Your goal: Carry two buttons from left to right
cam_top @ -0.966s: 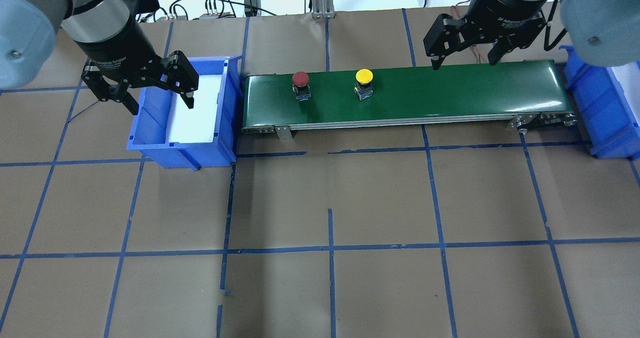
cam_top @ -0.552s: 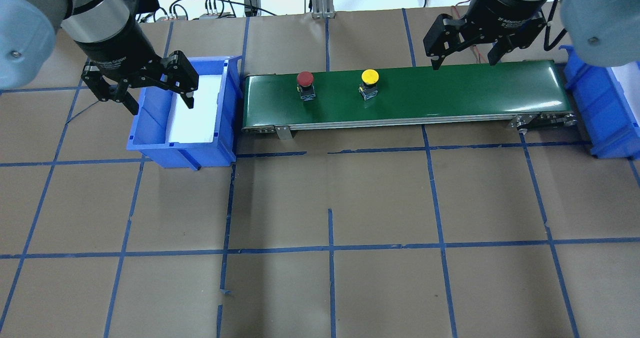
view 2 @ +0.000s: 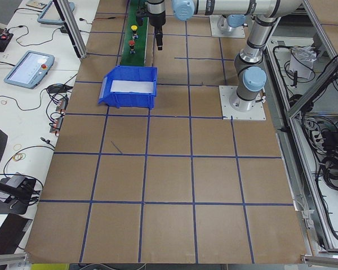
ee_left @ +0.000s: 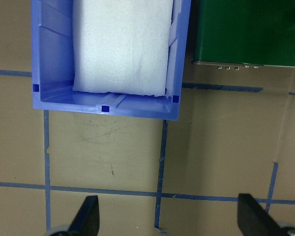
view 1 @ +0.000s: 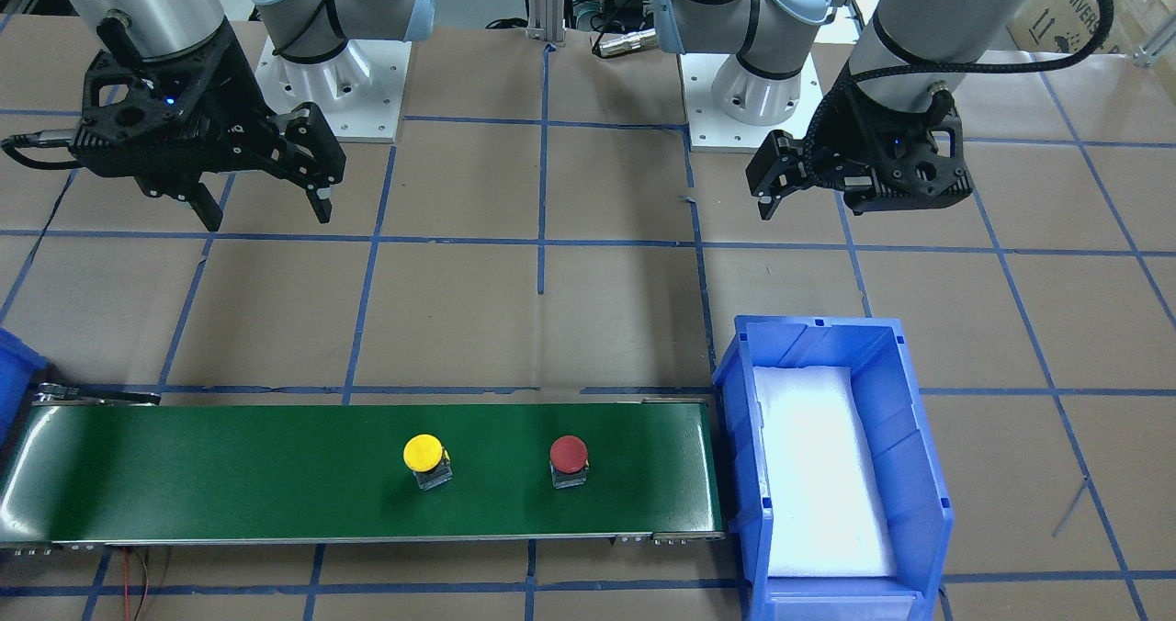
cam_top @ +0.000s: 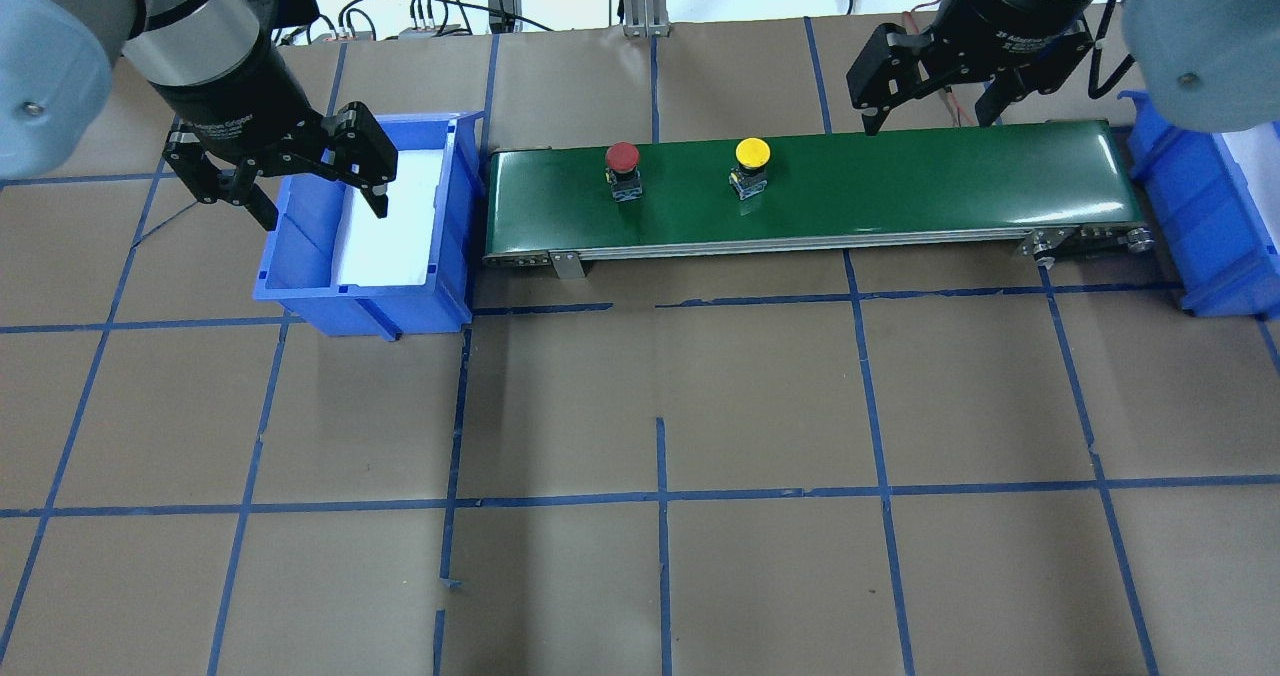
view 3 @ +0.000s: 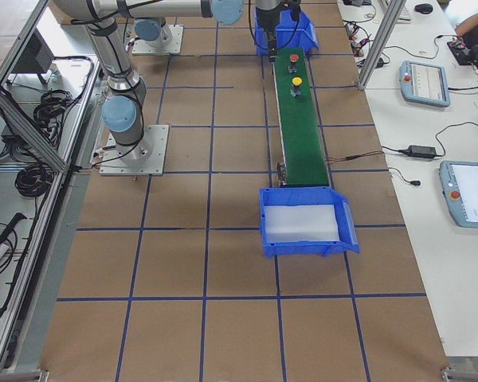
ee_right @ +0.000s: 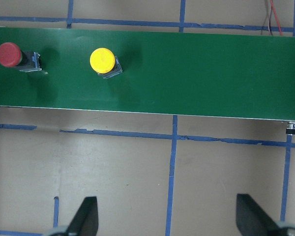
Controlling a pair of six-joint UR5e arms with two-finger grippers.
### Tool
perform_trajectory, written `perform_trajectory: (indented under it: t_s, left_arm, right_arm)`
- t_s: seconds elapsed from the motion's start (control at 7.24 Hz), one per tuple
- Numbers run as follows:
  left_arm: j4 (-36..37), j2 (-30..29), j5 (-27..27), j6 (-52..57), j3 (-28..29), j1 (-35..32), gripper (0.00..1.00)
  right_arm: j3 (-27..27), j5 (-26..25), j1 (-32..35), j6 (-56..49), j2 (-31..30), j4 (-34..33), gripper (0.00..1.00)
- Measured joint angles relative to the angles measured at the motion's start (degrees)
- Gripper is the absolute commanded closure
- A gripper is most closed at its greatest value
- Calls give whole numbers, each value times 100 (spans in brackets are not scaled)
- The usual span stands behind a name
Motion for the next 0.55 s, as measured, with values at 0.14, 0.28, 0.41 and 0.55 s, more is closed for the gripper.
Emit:
perform_trajectory:
  t_s: [0.14, 0.28, 0.41, 0.55]
  left_arm:
    - [0, 0, 2, 0, 0, 0, 0]
    - [0, 0, 4, 0, -1, 0, 0]
    - [0, 0, 4, 0, -1, 0, 0]
    - [0, 0, 4, 0, -1, 0, 0]
  right_arm:
    - [15, -9, 7, 0, -3, 3, 0]
    - [27, -27, 12, 0, -9, 8, 0]
    - [39, -49, 10, 1, -11, 13, 0]
    - [47, -60, 9, 0, -13, 20, 0]
